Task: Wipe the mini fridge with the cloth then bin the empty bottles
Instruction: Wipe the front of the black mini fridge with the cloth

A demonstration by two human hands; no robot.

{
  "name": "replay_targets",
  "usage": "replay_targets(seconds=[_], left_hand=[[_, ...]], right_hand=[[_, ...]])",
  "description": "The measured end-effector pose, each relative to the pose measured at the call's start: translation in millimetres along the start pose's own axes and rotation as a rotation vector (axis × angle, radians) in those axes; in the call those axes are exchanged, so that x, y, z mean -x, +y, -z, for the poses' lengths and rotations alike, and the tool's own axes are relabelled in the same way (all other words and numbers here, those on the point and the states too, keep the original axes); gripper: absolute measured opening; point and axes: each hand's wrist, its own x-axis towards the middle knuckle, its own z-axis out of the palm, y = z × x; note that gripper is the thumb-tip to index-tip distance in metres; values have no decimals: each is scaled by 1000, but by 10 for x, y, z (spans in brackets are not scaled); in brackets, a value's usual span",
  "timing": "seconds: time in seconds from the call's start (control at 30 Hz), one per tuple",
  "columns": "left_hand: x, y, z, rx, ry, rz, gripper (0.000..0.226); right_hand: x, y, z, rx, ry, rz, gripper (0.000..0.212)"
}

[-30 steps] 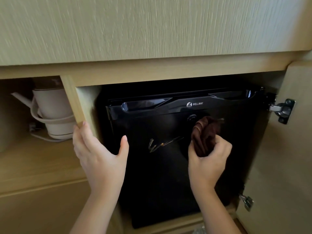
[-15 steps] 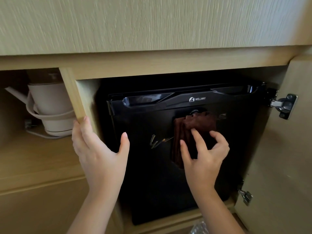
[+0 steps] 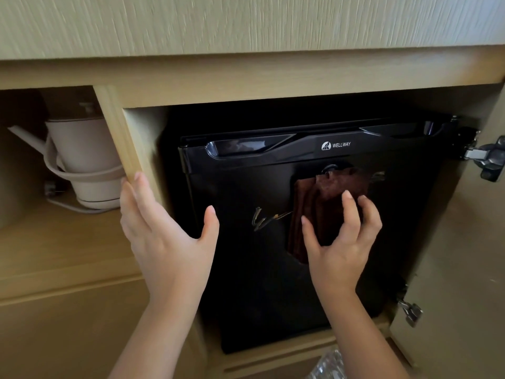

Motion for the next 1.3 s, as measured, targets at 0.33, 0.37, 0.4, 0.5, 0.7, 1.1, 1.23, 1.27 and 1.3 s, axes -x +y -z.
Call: replay_targets(seconds=[0.33,0.37,0.4,0.5,0.7,1.1,1.23,1.27,1.3], left_hand=[[-17,49,-26,-73,-27,-5,89],[-17,54,-26,-71,-32,1,89],[-16,62,-25,-70,-37,4,89],[-7,77,-15,-69,-51,-1,89],[8,-30,52,-79,-64,-64,88],[71,-259,168,-77,-94,-51,88],[85,-227,126,-5,-125,47,91],[85,-216,121,-7,-125,53,92],[84,-207,118,-11,-123,59,94]], right_hand=[[-29,-11,13,-4,-56,47,49],[-18,-15,10,-20,-58,58,49],[0,-19,3,-23,-62,70,49],[48,-24,-20,15,-79,75,49],[85,-70,-76,50,-74,40,62],[347,-515,-277,-9,-119,254,49],[244,-289,-194,-8,-119,300,45],[206,-198,-164,-4,-103,278,44],[163,-105,-131,0,-85,236,45]])
